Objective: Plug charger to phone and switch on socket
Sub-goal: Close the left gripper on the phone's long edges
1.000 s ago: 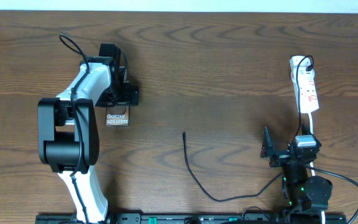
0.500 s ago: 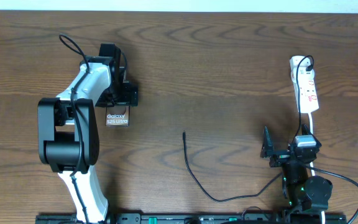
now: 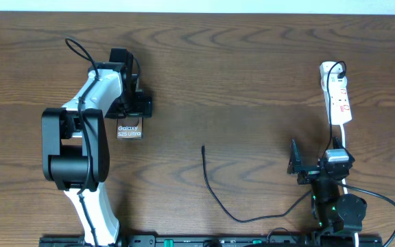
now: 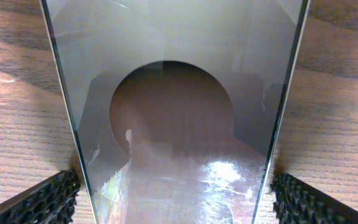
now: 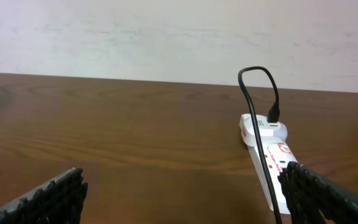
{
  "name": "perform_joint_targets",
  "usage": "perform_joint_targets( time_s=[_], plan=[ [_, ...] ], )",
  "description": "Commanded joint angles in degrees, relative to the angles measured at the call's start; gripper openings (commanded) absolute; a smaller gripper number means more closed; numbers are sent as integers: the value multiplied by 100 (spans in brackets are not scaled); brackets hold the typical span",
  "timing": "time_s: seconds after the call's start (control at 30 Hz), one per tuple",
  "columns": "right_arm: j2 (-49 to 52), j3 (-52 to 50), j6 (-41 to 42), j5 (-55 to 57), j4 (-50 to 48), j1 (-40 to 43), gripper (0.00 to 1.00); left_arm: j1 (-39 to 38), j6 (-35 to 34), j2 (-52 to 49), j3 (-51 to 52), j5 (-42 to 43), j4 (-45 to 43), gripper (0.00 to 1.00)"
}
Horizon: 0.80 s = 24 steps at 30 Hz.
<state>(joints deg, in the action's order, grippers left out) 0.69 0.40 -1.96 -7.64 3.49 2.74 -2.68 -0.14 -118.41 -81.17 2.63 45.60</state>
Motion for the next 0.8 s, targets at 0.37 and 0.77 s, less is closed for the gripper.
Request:
perform_joint_targets(
  time_s=[0.37, 0.77],
  plan=[
    [-35, -9, -46, 46, 24, -44, 99, 15, 31, -144, 33, -72, 15, 98],
    [-35, -9, -48, 46, 24, -44, 99, 15, 31, -144, 33, -72, 15, 98]
  ],
)
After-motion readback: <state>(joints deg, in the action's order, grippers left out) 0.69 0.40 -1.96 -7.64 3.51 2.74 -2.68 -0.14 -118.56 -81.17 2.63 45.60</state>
